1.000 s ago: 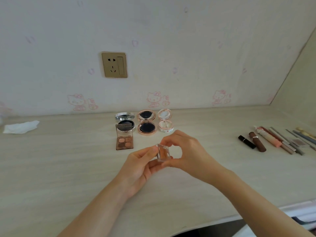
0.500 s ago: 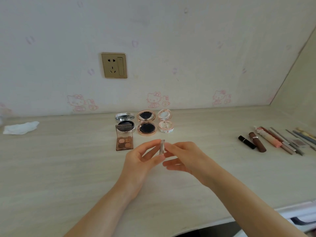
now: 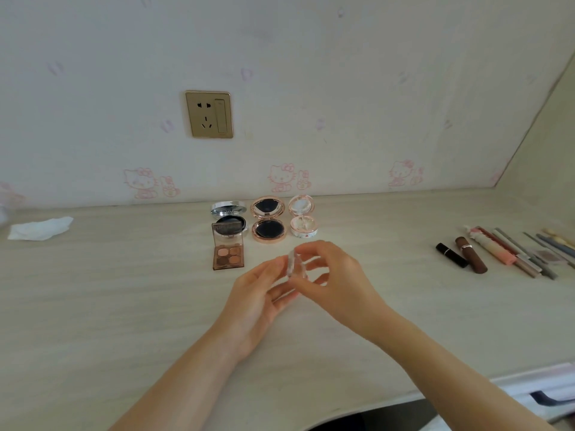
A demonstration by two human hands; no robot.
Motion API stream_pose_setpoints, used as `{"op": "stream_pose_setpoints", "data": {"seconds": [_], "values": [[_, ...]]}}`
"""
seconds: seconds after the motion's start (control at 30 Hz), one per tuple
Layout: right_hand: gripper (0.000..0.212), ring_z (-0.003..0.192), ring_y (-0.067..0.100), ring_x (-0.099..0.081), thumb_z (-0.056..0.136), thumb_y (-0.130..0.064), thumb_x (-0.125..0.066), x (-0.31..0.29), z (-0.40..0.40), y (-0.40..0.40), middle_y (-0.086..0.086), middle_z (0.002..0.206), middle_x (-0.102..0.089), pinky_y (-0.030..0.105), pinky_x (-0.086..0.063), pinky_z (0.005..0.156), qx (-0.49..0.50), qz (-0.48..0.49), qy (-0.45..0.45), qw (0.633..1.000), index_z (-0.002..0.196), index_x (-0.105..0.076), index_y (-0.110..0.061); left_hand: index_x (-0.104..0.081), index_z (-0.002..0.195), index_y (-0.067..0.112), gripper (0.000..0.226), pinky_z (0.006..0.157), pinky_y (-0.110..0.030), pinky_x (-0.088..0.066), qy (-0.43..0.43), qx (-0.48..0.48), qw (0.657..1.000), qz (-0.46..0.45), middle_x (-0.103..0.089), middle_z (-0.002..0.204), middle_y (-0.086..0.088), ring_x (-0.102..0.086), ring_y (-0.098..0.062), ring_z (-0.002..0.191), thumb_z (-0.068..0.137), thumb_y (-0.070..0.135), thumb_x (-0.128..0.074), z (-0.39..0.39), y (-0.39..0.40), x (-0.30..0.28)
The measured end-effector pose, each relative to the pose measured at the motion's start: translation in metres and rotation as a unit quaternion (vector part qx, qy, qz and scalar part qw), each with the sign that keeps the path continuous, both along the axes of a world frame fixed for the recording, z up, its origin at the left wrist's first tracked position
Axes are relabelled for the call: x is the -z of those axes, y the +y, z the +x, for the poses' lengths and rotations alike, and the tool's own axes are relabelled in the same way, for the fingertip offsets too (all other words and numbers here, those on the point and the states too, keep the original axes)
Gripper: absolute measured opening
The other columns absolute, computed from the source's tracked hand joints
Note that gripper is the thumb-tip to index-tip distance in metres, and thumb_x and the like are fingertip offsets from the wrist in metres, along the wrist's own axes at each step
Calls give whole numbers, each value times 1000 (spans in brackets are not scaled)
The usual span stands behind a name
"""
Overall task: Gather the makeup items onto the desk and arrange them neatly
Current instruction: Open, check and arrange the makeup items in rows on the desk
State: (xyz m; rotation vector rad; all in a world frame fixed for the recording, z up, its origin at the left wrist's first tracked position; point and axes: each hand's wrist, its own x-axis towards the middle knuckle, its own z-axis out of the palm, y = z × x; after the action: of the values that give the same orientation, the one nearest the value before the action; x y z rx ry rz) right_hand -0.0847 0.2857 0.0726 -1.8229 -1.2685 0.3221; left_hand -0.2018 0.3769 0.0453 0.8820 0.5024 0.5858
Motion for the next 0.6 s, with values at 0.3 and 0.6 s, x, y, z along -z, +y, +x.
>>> {"op": "stream_pose_setpoints", "data": {"seconds": [0.3,0.6], "values": [[41,103,11,-54,81,-28,-72,8,-1,-1,-10,112,-54,24,-47,85,-45,23,-203,978,118,-57,-21,-72,99,-2,30,74,-33,-59,2,0,1000,-20,-69,104,-22,-69,-33,95,82,20,-63,-4,2,-5],[37,95,2,-55,76,-26,-78,-10,11,-1,-12,103,-59,15,-45,78,-89,11,-152,984,109,-62,-24,-75,93,-2,29,86,-39,-57,6,18,1000,-13,-69,106,-23,-67,-36,100,79,21,-63,-5,1,-9]]}}
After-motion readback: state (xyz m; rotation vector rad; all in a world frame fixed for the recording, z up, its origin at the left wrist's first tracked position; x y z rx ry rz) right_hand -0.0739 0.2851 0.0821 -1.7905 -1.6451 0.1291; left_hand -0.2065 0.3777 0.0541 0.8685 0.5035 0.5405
